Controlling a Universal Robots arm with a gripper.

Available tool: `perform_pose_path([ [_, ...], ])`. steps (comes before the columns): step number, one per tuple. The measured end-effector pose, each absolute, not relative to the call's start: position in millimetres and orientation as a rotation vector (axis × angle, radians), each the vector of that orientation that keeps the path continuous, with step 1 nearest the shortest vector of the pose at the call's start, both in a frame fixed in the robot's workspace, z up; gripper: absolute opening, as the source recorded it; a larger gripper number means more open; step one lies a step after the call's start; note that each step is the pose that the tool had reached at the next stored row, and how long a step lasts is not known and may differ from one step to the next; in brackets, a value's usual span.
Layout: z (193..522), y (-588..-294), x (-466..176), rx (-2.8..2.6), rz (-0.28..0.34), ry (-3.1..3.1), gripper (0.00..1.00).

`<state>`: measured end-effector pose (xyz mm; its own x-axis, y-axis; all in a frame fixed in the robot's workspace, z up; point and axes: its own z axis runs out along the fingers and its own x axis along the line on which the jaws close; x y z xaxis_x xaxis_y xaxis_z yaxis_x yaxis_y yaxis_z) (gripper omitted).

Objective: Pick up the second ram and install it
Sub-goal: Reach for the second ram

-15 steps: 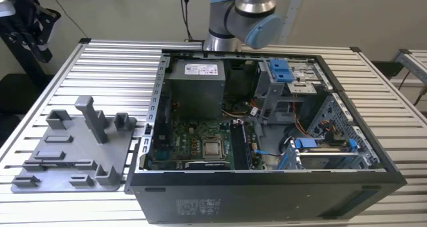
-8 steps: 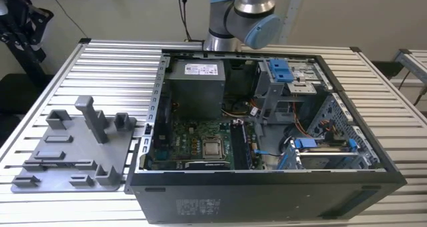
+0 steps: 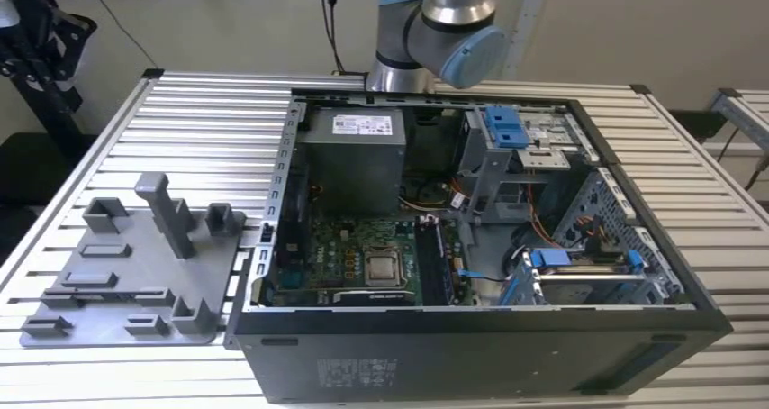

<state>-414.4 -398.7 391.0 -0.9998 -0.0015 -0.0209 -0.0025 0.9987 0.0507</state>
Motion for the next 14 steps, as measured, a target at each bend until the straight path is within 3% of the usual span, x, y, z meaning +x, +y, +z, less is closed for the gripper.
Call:
perform_pose_path([
  [14,387,-431,-414,-0.003,0.079,3.120,0.11],
])
